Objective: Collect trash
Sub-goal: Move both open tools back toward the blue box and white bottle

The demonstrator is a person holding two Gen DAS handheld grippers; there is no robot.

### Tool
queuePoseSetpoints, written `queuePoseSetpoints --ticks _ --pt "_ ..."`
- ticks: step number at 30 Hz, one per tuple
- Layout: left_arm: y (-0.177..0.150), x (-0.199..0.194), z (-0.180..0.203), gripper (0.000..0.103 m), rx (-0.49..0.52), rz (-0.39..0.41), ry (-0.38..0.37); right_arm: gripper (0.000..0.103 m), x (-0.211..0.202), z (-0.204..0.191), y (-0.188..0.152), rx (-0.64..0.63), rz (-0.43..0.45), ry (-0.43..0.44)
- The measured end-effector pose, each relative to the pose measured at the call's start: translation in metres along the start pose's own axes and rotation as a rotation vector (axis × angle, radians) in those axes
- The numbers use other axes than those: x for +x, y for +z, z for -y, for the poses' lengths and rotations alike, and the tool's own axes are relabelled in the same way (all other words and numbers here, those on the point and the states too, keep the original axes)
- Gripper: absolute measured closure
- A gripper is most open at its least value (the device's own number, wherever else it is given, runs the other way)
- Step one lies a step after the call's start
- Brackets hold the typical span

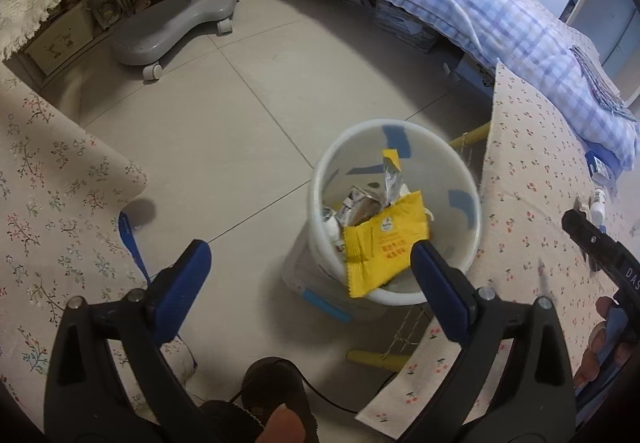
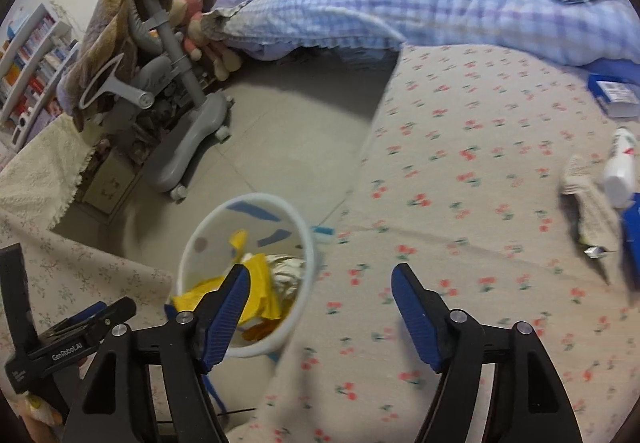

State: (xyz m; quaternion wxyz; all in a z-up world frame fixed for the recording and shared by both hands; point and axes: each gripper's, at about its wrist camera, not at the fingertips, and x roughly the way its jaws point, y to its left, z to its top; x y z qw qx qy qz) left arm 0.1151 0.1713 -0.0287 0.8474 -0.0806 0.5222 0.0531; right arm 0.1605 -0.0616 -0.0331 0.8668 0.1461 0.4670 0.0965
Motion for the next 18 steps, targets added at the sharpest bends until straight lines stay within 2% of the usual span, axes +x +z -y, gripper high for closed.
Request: queuePoseSetpoints --ticks 4,13,18 --pt "-0.001 0.001 0.027 0.003 0.051 -0.009 -0.028 0.022 -0.025 0.032 0.002 0.033 0.039 -0.078" --pt "0.002 0.004 0.094 0.003 0.146 -0.03 -0.079 0.019 -0.067 0.127 0.014 0.184 0.059 -0.303" --pt "0.004 0.005 0.127 0.003 0.17 -0.047 -0.112 0.018 -0.079 0.18 0.018 0.312 0.051 -0.375"
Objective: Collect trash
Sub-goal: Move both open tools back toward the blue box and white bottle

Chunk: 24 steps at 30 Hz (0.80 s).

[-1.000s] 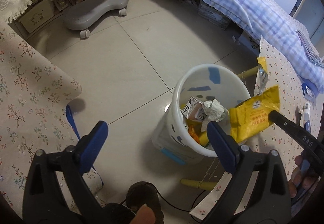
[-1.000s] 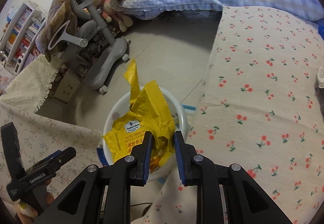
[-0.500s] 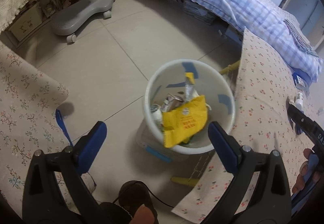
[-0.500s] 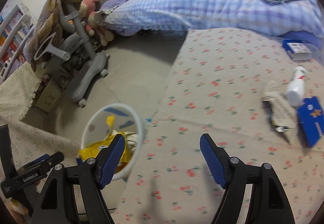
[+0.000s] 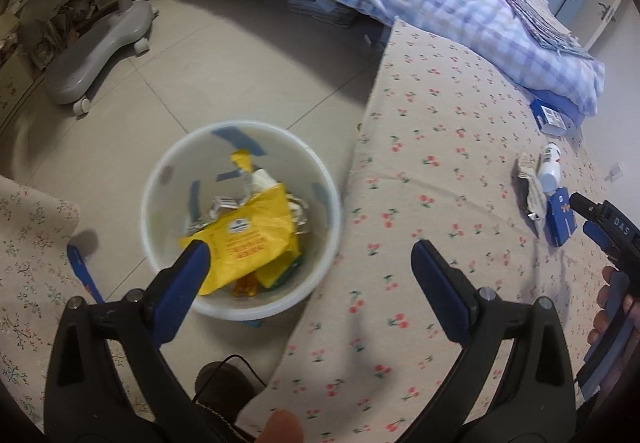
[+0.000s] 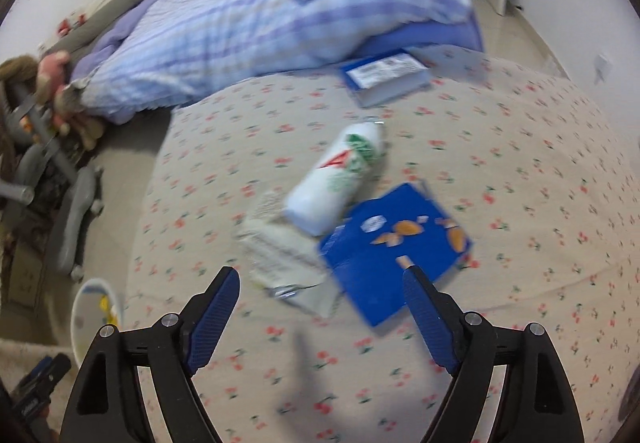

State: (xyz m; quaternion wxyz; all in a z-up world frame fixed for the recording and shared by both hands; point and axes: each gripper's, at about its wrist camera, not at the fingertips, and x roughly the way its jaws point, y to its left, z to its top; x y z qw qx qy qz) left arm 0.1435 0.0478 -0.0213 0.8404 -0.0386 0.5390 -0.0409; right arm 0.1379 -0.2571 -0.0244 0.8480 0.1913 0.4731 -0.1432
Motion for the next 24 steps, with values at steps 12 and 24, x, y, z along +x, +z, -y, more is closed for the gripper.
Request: queuePoseSetpoints --ticks 12,24 --pt "0.012 0.013 0.041 0.003 0.006 -0.024 -0.03 0.013 0.043 0.045 0.023 0.188 -0.021 -0.109" --pt "0.022 0.02 0.043 0.003 0.005 -0.017 0.012 0.009 0.074 0.026 0.026 0.163 -0.033 -0.237"
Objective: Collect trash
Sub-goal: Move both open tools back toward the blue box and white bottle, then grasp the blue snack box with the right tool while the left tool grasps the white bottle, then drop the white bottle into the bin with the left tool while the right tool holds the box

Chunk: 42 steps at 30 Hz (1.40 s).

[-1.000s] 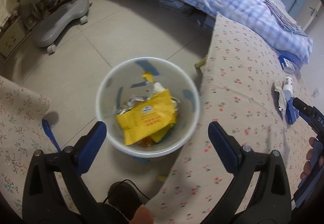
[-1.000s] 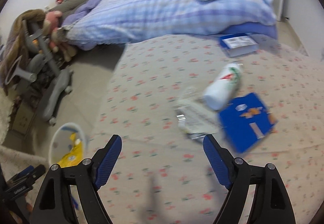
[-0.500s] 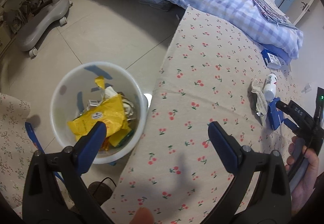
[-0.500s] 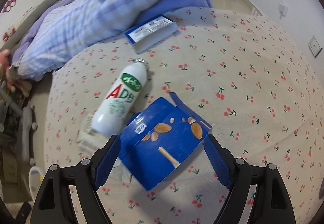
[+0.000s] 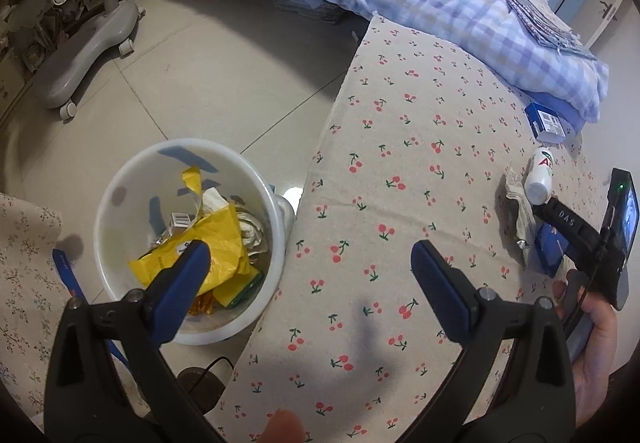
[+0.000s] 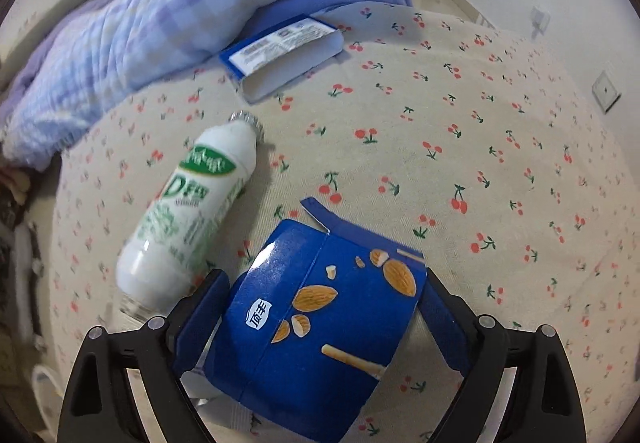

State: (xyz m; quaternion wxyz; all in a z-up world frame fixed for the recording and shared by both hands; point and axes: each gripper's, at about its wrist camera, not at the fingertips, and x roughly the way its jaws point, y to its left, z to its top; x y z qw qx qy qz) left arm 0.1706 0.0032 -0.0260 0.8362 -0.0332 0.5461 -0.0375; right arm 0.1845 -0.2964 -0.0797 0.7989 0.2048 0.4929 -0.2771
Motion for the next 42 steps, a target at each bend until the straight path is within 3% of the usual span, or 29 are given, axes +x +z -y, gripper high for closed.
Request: queuePoseSetpoints --ticks 6,10,13,16,17,24,27,31,33,37,42 --pt "-0.001 0.002 0.013 0.003 0.028 -0.005 -0.002 0.009 -0.007 0.012 -0.01 -0.06 -0.018 -0.066" --pt "-0.004 0.003 0.028 0.003 0.045 -0.009 -0.016 0.009 -0.011 0.037 -0.013 -0.119 -0.043 -0.009" --pt "-0.009 0.003 0.044 0.003 0.078 -0.008 -0.029 0.009 -0.017 0.057 -0.008 -0.179 -0.024 -0.02" --pt "-0.014 0.008 0.06 0.003 0.108 -0.017 -0.036 0.017 -0.019 0.09 -0.003 -0.143 -0.037 0.043" --pt "-0.014 0.009 0.065 0.003 0.122 -0.018 -0.038 0.03 -0.019 0.099 -0.001 -0.131 -0.049 0.075" --pt "-0.017 0.015 0.104 0.003 0.187 -0.009 -0.075 0.03 -0.038 0.141 -0.001 -0.097 -0.047 0.203" --pt "-0.013 0.013 0.121 0.003 0.2 -0.001 -0.055 0.03 -0.056 0.162 0.002 -0.053 -0.03 0.256" --pt "0.007 0.018 0.16 0.018 0.25 -0.004 -0.075 0.03 -0.073 0.176 0.008 -0.047 0.002 0.262" --pt "0.014 0.023 0.177 0.02 0.26 -0.018 -0.112 0.03 -0.073 0.181 0.009 -0.039 -0.003 0.269" --pt "0.024 0.04 0.227 0.036 0.342 -0.025 -0.191 0.03 -0.067 0.191 0.011 -0.022 -0.033 0.288" --pt "0.03 0.073 0.266 0.052 0.424 -0.07 -0.173 0.03 -0.068 0.203 0.009 -0.005 -0.038 0.3"
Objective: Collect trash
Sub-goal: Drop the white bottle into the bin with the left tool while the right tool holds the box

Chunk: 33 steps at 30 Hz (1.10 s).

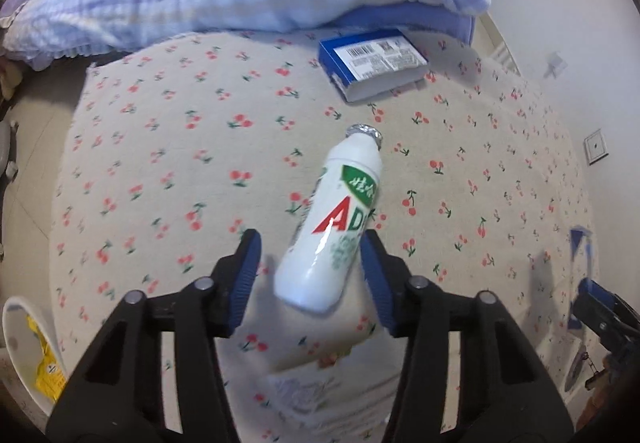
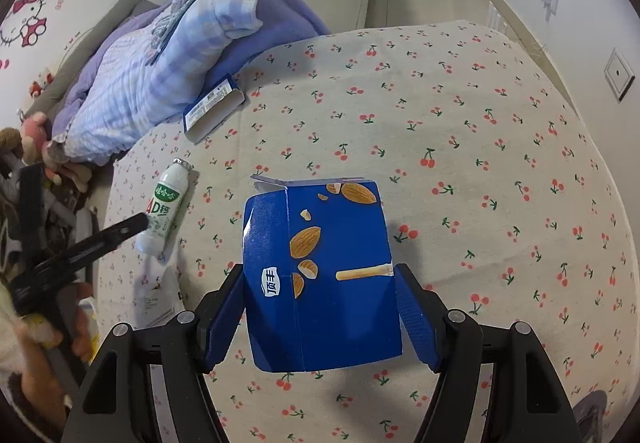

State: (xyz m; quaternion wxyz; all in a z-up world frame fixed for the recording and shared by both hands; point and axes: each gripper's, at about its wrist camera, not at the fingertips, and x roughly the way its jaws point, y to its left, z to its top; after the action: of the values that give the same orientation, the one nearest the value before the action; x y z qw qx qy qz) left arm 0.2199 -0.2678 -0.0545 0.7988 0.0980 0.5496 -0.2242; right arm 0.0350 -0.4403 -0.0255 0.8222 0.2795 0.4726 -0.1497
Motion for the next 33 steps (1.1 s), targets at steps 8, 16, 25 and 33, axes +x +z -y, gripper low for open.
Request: queuePoseSetpoints --ticks 8,16,25,33 --pt "0.004 0.023 0.012 0.062 0.015 -0.04 0.056 0.03 -0.008 0.003 0.001 -0.023 0.006 0.019" --pt "-0.008 -0.007 0.011 0.064 0.014 0.024 0.083 0.03 -0.009 0.006 -0.001 -0.046 0.027 -0.001" --pt "-0.049 -0.056 -0.015 0.064 -0.052 0.065 0.041 0.03 -0.012 0.013 -0.008 -0.049 0.01 -0.019" --pt "-0.09 -0.093 -0.064 0.064 -0.16 0.115 -0.008 0.03 -0.025 -0.012 -0.025 -0.097 0.013 0.005"
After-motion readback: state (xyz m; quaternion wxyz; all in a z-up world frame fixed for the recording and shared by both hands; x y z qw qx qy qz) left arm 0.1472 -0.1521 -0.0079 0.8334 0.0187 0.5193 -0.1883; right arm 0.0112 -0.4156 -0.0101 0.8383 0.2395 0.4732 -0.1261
